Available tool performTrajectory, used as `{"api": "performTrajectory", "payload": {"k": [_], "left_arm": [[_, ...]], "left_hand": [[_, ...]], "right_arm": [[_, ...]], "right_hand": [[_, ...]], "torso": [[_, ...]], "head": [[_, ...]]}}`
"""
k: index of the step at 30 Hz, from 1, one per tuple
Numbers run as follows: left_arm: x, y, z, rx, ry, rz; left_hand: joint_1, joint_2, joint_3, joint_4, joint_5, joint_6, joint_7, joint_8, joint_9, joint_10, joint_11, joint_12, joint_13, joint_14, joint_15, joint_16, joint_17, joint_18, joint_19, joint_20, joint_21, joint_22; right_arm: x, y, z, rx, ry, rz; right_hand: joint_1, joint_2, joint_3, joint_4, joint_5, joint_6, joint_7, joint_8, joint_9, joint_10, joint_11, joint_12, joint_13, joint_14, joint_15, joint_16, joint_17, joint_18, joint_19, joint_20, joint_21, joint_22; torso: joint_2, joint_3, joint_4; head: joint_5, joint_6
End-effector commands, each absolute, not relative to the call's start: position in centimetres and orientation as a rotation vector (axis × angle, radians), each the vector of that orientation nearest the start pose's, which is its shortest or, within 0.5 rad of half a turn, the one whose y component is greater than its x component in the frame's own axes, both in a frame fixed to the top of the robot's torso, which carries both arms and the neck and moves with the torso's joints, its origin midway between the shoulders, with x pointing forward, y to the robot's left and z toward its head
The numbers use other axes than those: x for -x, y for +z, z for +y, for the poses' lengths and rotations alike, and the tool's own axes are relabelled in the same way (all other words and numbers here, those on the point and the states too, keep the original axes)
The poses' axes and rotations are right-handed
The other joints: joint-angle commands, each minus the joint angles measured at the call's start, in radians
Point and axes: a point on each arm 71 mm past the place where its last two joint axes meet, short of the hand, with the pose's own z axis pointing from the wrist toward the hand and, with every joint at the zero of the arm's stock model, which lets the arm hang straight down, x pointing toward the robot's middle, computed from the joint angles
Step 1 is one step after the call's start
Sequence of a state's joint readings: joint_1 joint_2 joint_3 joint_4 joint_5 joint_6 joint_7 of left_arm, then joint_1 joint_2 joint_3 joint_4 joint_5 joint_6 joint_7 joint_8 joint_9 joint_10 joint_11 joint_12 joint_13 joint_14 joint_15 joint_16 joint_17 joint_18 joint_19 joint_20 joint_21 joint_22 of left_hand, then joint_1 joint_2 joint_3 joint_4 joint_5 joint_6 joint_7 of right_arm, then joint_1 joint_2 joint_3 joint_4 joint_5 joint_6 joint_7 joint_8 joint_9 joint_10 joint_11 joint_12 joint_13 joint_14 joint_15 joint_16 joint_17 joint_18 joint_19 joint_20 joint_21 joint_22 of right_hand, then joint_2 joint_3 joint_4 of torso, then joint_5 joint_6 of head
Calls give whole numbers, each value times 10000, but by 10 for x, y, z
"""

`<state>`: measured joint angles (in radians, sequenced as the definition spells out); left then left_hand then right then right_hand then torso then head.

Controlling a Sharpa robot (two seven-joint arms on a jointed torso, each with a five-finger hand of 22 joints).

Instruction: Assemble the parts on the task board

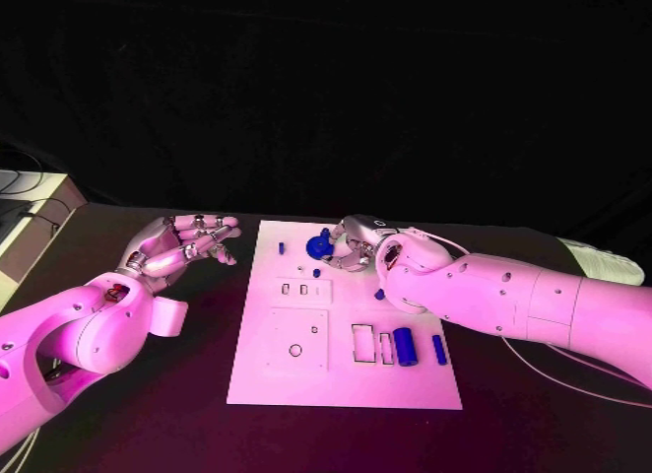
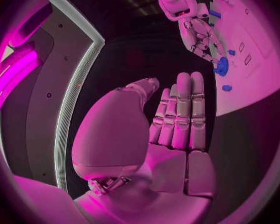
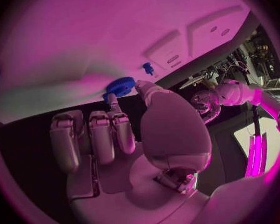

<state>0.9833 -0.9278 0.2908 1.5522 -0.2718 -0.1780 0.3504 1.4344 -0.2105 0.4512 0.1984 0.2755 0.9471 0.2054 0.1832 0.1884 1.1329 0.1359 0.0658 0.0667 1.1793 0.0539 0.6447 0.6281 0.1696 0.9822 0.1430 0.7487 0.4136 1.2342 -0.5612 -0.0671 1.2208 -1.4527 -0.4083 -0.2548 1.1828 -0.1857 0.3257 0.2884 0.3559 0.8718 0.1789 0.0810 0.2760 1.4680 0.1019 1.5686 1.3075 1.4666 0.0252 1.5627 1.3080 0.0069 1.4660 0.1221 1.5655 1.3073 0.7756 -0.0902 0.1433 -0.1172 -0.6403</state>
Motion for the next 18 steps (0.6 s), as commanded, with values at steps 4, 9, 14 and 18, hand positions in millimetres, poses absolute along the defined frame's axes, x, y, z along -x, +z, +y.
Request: {"api": "performTrajectory", "payload": {"k": [4,9,14,18], "left_arm": [[-484,-154,245,9193,-16202,13628],[-484,-154,245,9191,-16193,13621],[-484,-154,246,9181,-16182,13589],[-484,-154,247,9177,-16183,13548]], "left_hand": [[15,44,24,-37,5,-27,28,-53,14,-65,6,-27,5,-82,-1,40,14,124,-75,29,65,16],[15,44,24,-37,5,-27,28,-53,14,-65,6,-27,5,-82,-1,40,14,124,-75,29,65,16],[15,44,24,-37,5,-27,28,-53,14,-65,6,-27,5,-82,-1,40,14,124,-75,29,65,16],[9,34,36,-56,-1,-33,37,-62,15,-77,15,-30,4,-91,5,43,11,121,-96,31,103,39]], "right_arm": [[-533,-199,-147,564,5038,16604],[-530,-194,-153,356,5113,16119],[-527,-182,-167,0,5378,14882],[-524,-169,-180,-42,5770,13972]], "right_hand": [[-130,-8,-90,-6,-77,88,-1,59,-15,1028,-65,22,2633,1000,-56,46,2443,-69,1048,-19,53,2635],[-141,-25,-111,-11,-102,131,-1,75,-14,1028,-64,22,2633,998,-55,44,2434,-69,1048,-19,53,2635],[-113,-56,-135,-38,-122,167,7,85,-18,1028,-59,22,2633,998,-54,44,2433,-69,1048,-19,53,2635],[414,-117,-28,-302,-111,295,30,107,-56,1028,-39,22,2633,985,-41,33,2379,-69,1048,-9,53,2635]], "torso": [[-3,-1,1],[-9,-7,-9],[-15,-1,-35],[-14,7,-31]], "head": [[-2,-12],[5,-3],[-13,48],[-47,86]]}}
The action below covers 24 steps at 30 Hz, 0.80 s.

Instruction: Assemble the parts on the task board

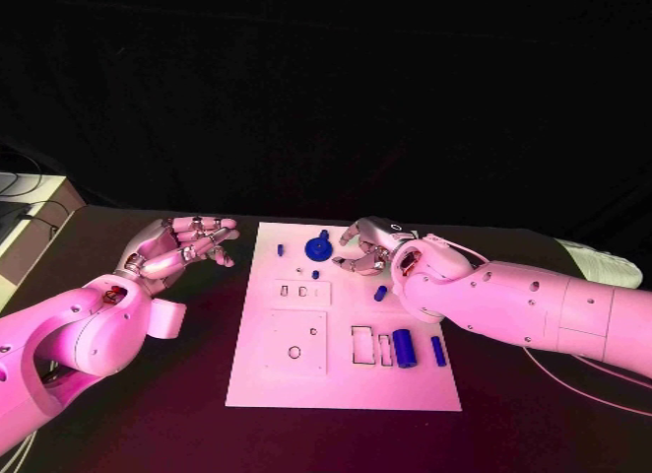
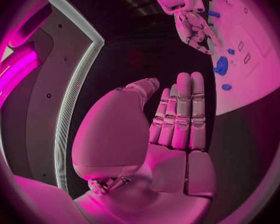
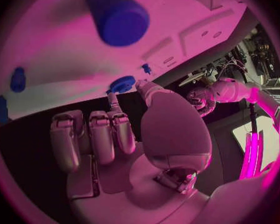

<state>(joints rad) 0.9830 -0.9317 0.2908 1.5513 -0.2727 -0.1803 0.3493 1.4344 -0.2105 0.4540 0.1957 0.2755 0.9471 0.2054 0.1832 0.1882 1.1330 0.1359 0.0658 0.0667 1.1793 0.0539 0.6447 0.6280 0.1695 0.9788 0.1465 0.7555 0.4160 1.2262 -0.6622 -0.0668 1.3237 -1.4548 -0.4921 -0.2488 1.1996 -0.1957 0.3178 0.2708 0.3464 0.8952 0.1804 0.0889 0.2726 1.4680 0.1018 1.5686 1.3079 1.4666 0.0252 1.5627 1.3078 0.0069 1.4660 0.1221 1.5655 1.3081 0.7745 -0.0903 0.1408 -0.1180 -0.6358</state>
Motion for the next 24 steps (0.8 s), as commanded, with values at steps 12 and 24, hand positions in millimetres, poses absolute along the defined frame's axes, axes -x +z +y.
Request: {"api": "performTrajectory", "payload": {"k": [12,24], "left_arm": [[-484,-155,249,9201,-16179,13472],[-481,-164,249,9323,-16227,13556]], "left_hand": [[-131,-35,-22,-27,-30,-83,57,-111,14,-134,47,-26,11,-308,65,-47,-36,102,-309,50,27,27],[-195,-50,-56,-64,-57,-78,-55,-119,36,503,-101,288,145,-363,-13,-22,-42,134,-418,48,50,35]], "right_arm": [[-515,-147,-253,-1087,7711,14154],[-522,-171,-329,-603,6377,15471]], "right_hand": [[1736,-165,638,-1077,-581,308,10,54,-164,1028,-47,22,2629,940,-72,-12,2186,-69,1048,-29,53,2627],[2039,-526,476,-1406,-1076,292,-15,16,-258,1028,-77,22,2629,933,-98,-21,2161,-41,992,-66,-41,2536]], "torso": [[-31,94,-129],[18,204,-229]], "head": [[-133,18],[-304,74]]}}
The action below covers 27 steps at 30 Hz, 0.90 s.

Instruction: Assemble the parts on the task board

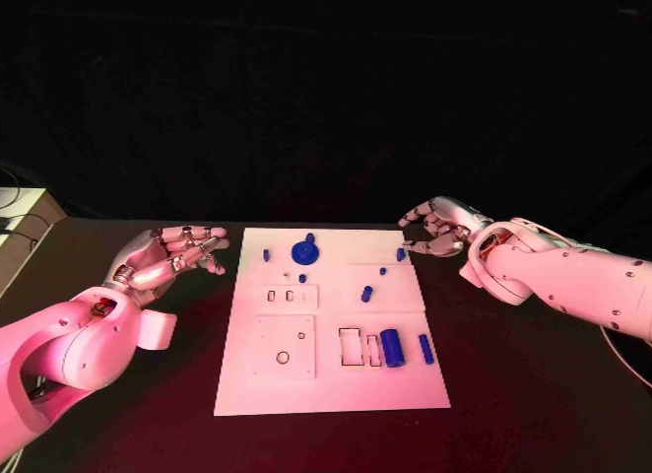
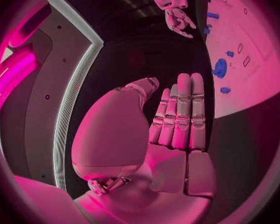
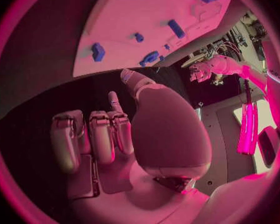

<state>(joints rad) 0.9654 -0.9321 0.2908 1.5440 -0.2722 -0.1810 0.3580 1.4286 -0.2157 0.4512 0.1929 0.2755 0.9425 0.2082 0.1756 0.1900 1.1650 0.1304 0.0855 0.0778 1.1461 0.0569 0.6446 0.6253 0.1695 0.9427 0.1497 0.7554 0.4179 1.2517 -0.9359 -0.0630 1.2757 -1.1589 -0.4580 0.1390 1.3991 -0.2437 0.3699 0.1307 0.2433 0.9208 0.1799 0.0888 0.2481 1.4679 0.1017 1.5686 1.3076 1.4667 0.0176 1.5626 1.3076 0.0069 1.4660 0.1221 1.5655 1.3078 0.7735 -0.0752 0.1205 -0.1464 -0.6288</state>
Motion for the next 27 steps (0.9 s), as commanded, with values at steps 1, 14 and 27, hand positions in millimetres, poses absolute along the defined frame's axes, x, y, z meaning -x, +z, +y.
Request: {"api": "performTrajectory", "payload": {"k": [1,14,27], "left_arm": [[-481,-166,249,9350,-16220,13575],[-481,-174,250,9506,-16152,13653],[-481,-175,250,9539,-16130,13683]], "left_hand": [[-140,2,-28,-43,-57,-33,-93,-45,21,239,-62,125,47,-34,-53,-18,-15,135,-62,11,56,18],[-155,-20,-29,-58,-57,-31,-82,-46,30,100,-35,57,18,-41,-48,-8,-17,132,-73,2,74,24],[-159,-17,-23,-63,-52,-32,-70,-48,34,25,-18,18,0,-41,-39,-2,-18,129,-76,3,84,27]], "right_arm": [[-522,-173,-331,-537,6260,15503],[-528,-184,-336,-488,5462,15737],[-536,-191,-332,-742,5082,15668]], "right_hand": [[44,-48,-62,-4,-53,23,-5,10,-19,1029,-73,22,2632,930,-16,-23,2155,-39,991,-62,-43,2536],[3,-6,-166,51,-68,-27,16,-20,-47,1029,-51,22,2632,950,13,-5,2238,-48,1008,-39,-14,2564],[-26,135,-200,134,68,4,24,-7,-64,1029,-39,22,2632,960,28,5,2280,-67,1045,-19,49,2625]], "torso": [[33,58,-25],[56,74,0],[27,39,-2]], "head": [[-20,-5],[7,-50],[-21,-163]]}}
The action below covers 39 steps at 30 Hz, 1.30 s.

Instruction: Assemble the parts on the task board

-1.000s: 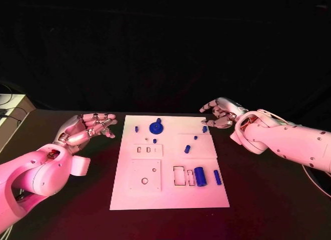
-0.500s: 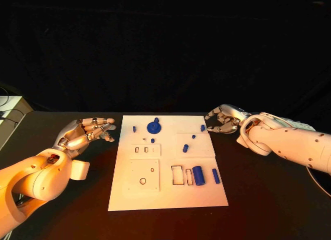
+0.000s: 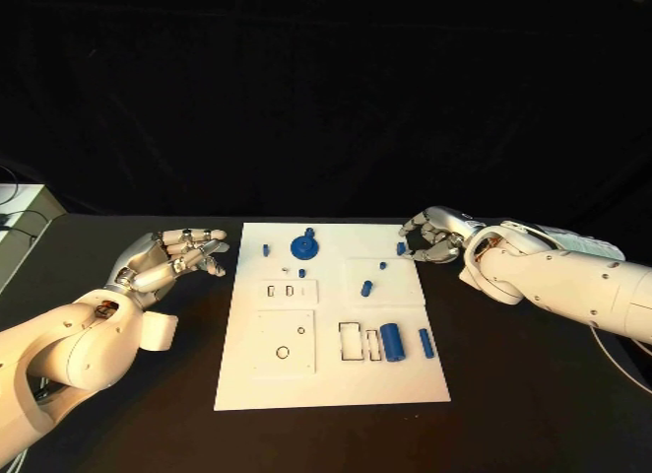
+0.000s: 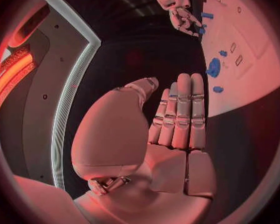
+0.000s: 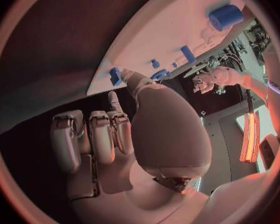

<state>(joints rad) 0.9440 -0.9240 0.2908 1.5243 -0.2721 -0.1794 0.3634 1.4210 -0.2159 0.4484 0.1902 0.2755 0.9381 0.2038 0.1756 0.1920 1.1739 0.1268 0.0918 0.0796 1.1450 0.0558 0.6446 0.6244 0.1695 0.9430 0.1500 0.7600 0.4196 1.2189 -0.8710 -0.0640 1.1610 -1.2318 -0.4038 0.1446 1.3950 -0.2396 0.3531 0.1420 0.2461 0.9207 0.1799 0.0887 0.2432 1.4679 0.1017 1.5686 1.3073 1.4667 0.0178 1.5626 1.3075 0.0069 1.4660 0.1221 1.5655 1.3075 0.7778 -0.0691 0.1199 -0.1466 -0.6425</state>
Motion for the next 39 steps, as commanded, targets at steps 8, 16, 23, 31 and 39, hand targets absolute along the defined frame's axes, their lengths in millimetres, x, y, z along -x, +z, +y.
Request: {"api": "performTrajectory", "payload": {"k": [8,16,23,31,39], "left_arm": [[-482,-176,251,9563,-16085,13684],[-482,-176,251,9576,-16085,13700],[-482,-176,251,9587,-16067,13705],[-482,-176,251,9597,-16050,13709],[-483,-176,251,9606,-16034,13714]], "left_hand": [[-84,-13,5,-36,-52,12,-23,-48,14,-79,21,-53,-21,-29,-26,0,-10,129,-80,1,41,10],[-87,2,13,-35,-49,9,-15,-50,15,-113,30,-70,-29,-27,-20,5,-10,128,-80,2,47,12],[-87,2,13,-35,-49,9,-15,-50,15,-113,30,-70,-29,-27,-20,5,-10,128,-80,2,47,12],[-77,16,25,-43,-46,5,-12,-53,16,-131,34,-77,-33,-26,-18,8,-11,128,-81,3,54,14],[-77,16,25,-43,-46,5,-12,-53,16,-131,34,-77,-33,-26,-18,8,-11,128,-81,3,54,14]], "right_arm": [[-537,-195,-330,-788,5049,15909],[-538,-197,-328,-800,5044,16127],[-539,-199,-327,-785,4993,16323],[-539,-200,-323,-727,5056,16419],[-539,-200,-320,-727,5106,16407]], "right_hand": [[10,178,-15,58,81,82,19,33,-13,1029,-43,22,2635,962,22,6,2287,-69,1048,-16,53,2633],[-11,347,110,134,122,366,-30,168,-2,1029,-80,22,2635,962,-29,7,2289,-69,1048,-48,53,2633],[-3,353,133,130,117,406,-43,188,-1,1029,-89,22,2635,962,-40,6,2287,-69,1048,-57,53,2633],[-9,350,141,133,94,436,-50,202,-1,1029,-94,22,2635,963,-53,8,2294,-69,1048,-65,53,2633],[-43,378,168,162,46,478,-63,221,-6,1029,-105,22,2635,968,-77,12,2312,-69,1048,-86,53,2633]], "torso": [[-18,-3,-14],[-25,-9,-12],[-21,-10,-14],[-24,-11,-6],[-23,-11,-19]], "head": [[5,-48],[33,-67],[36,-73],[45,-95],[54,-101]]}}
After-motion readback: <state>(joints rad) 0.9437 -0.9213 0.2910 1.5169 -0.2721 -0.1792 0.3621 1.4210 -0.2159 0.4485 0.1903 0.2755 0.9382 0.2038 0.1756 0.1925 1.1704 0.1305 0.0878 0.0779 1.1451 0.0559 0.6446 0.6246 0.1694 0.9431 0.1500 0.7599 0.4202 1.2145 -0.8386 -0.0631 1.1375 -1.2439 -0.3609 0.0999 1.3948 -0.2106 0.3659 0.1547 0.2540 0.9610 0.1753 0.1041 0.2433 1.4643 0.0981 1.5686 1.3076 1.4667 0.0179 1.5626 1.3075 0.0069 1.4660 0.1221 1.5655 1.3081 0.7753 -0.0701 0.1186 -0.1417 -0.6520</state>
